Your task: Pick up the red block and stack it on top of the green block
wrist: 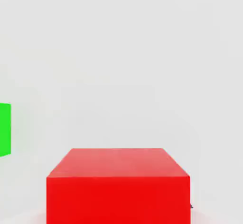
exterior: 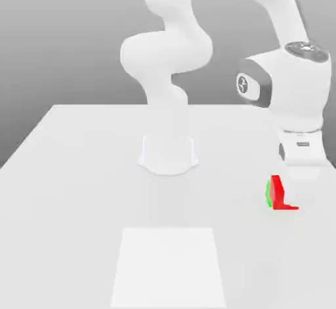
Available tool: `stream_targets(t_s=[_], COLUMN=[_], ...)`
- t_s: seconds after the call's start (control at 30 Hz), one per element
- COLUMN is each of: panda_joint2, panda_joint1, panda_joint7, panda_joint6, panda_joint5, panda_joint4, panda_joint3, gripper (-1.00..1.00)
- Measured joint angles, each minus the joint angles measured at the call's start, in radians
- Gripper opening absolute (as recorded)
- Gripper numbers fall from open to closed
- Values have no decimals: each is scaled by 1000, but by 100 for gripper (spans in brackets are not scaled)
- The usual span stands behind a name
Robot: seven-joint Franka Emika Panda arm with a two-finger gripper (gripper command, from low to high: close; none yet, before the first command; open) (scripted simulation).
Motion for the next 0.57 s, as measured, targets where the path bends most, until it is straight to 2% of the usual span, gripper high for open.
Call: stream_targets(t_s=[0.2,0.43,0.47,0.57], panda_joint2=[-134,69,103,103], panda_joint1=[153,129,125,107], panda_joint7=[-168,-106,-83,-82], panda_joint6=[-3,207,240,240], panda_joint5=[-29,-159,-192,-192], panda_joint4=[-125,-135,-134,-134], panda_joint3=[96,119,114,114], gripper=[-100,-100,100,100])
